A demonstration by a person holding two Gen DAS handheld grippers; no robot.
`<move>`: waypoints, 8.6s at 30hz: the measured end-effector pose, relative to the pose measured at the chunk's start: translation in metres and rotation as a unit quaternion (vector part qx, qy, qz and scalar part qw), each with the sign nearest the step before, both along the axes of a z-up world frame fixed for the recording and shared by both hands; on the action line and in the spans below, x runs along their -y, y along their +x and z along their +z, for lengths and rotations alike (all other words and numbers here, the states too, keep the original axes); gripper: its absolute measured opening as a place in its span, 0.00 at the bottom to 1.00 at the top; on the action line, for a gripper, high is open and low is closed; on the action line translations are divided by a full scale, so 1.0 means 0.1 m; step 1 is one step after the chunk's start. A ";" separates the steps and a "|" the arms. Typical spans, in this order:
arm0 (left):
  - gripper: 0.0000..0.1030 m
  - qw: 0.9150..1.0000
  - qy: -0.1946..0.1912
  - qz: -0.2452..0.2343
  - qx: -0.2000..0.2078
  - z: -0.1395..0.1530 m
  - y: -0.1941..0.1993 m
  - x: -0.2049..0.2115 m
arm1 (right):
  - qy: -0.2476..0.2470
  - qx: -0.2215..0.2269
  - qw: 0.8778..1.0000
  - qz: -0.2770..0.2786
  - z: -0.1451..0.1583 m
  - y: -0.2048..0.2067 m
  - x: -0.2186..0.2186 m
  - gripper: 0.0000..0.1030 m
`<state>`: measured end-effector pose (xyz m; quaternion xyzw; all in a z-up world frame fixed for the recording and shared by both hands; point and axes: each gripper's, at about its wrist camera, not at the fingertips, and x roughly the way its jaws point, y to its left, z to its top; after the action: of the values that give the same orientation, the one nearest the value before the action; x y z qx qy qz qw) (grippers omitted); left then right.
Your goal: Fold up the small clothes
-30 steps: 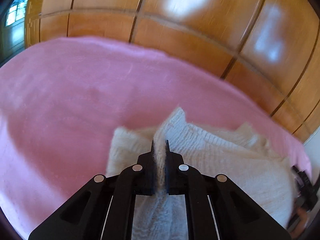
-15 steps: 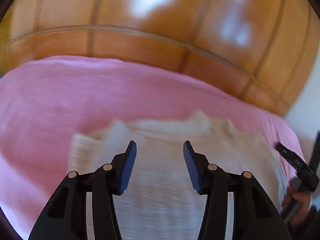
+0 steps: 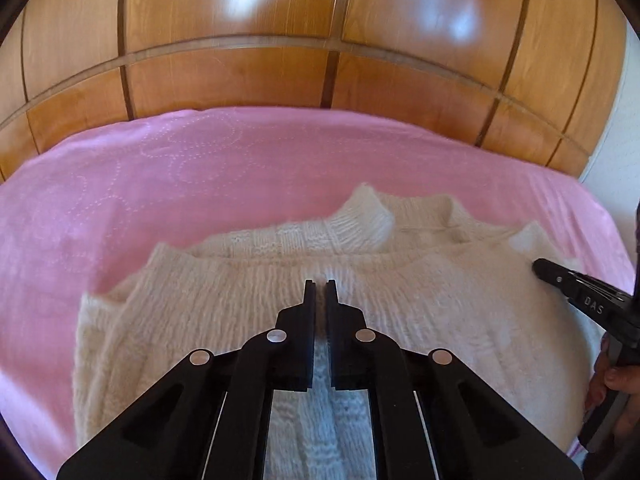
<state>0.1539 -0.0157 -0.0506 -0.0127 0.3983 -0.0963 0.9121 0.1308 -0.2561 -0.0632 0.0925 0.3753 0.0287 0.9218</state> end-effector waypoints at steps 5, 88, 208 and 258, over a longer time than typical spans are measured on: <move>0.02 1.000 0.017 -0.001 -0.019 -0.27 0.15 0.01 | 0.002 0.010 1.000 -0.011 -0.13 0.04 0.06 0.09; 0.96 0.985 -0.155 0.068 -0.013 -0.35 -0.78 -1.48 | -0.115 0.018 0.993 -0.038 -0.38 -1.29 -0.47 0.98; 0.88 0.976 -0.059 -0.163 0.129 0.34 -1.08 0.55 | 0.146 0.086 0.976 -0.139 0.37 -1.88 0.96 0.51; 0.94 0.979 0.039 -0.184 0.076 0.10 -0.40 1.22 | 0.021 0.035 0.990 -0.131 -0.20 -0.88 0.74 0.37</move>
<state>0.1138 -0.1380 -0.0402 0.1039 0.3269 -0.2475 0.9062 0.0425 -0.3297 -0.0833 0.1591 0.3264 -0.0815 0.9282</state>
